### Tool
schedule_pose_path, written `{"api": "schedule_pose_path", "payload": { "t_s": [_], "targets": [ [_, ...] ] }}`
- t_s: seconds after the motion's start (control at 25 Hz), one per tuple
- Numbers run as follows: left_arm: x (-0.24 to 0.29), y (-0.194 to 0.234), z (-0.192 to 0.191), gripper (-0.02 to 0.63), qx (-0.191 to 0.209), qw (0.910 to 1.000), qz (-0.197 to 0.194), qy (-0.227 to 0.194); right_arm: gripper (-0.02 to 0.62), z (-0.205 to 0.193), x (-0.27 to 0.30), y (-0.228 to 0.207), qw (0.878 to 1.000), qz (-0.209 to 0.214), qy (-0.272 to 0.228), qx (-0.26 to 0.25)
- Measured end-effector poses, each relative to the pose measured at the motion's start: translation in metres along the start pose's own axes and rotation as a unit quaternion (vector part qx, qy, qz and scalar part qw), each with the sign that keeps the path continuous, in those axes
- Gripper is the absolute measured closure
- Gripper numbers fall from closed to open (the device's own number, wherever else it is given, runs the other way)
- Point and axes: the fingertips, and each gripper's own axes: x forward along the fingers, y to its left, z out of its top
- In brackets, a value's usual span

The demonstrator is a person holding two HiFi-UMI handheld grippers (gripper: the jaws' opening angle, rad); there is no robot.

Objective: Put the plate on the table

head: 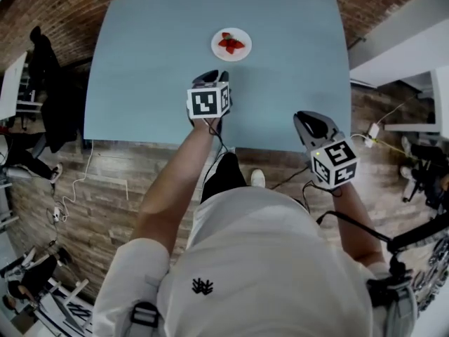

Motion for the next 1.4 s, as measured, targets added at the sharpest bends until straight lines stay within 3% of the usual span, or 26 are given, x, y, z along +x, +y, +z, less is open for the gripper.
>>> {"api": "schedule_pose_path", "payload": {
  "t_s": [0.28, 0.44, 0.64, 1.08, 1.4],
  "targets": [
    [-0.084, -0.040, -0.025, 0.518, 0.017, 0.9997, 0.003, -0.019, 0.561, -0.004, -0.037, 0.023, 0.999, 0.020, -0.024, -0.030],
    [-0.127, -0.059, -0.043, 0.602, 0.018, 0.9992, 0.010, -0.033, 0.561, -0.010, -0.058, 0.037, 0.998, 0.030, -0.036, -0.043],
    [-0.168, -0.080, -0.066, 0.604, 0.023, 0.9990, 0.006, -0.039, 0.561, -0.016, -0.079, 0.054, 0.996, 0.043, -0.045, -0.056],
    [-0.226, -0.102, -0.090, 0.604, 0.020, 0.9986, -0.014, -0.048, 0.563, -0.022, -0.092, 0.071, 0.994, 0.059, -0.047, -0.075],
    [-0.229, -0.128, -0.095, 0.604, 0.035, 0.9982, -0.030, -0.039, 0.563, -0.023, -0.101, 0.070, 0.994, 0.061, -0.050, -0.080]
  ]
}}
